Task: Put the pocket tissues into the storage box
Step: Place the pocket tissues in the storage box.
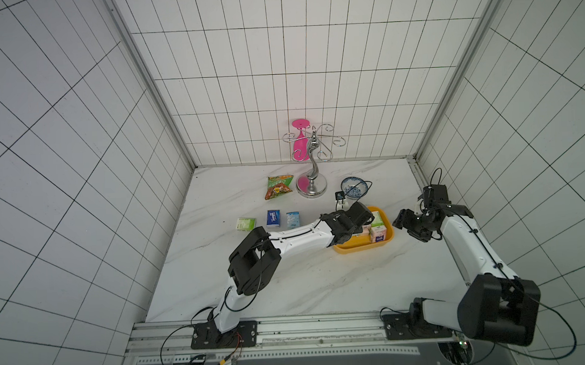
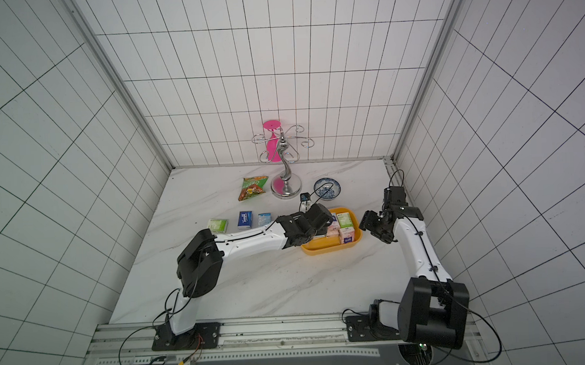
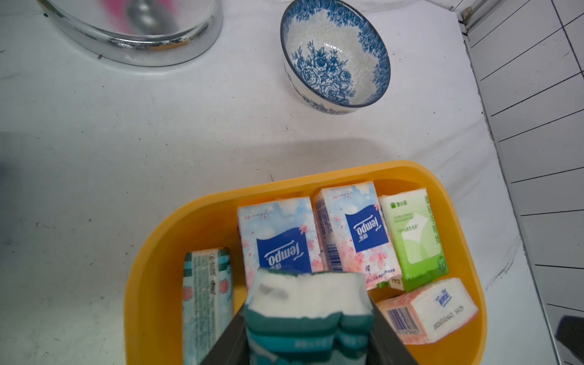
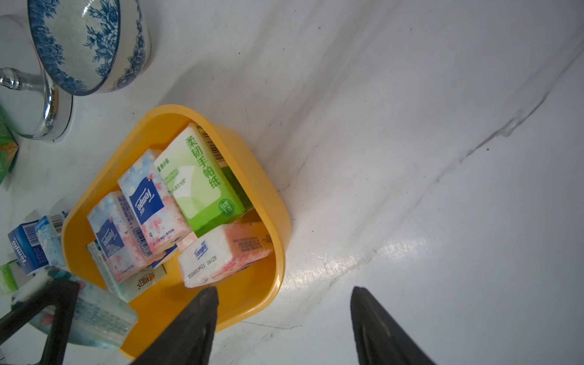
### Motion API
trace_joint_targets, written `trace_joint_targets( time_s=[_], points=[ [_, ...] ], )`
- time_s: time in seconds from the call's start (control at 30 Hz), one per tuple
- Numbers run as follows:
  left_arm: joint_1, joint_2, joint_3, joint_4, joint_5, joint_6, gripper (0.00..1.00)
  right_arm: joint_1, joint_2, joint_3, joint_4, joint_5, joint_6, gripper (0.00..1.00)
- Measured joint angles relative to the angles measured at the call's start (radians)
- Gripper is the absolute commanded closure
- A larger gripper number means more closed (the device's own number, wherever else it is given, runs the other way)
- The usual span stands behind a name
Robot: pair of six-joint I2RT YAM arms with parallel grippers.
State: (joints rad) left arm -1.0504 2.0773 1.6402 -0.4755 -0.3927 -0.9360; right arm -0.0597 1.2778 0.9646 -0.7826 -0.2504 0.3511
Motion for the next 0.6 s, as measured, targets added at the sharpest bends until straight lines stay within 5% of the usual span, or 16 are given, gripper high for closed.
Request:
trace_joint_targets(
  time_s=[0.6],
  points=[
    [-0.002,0.0,-0.009,-0.019,0.015,-0.042,0.28,0.0,0.024,0.0,-0.005,-0.008,-0.008,0.3]
  ],
)
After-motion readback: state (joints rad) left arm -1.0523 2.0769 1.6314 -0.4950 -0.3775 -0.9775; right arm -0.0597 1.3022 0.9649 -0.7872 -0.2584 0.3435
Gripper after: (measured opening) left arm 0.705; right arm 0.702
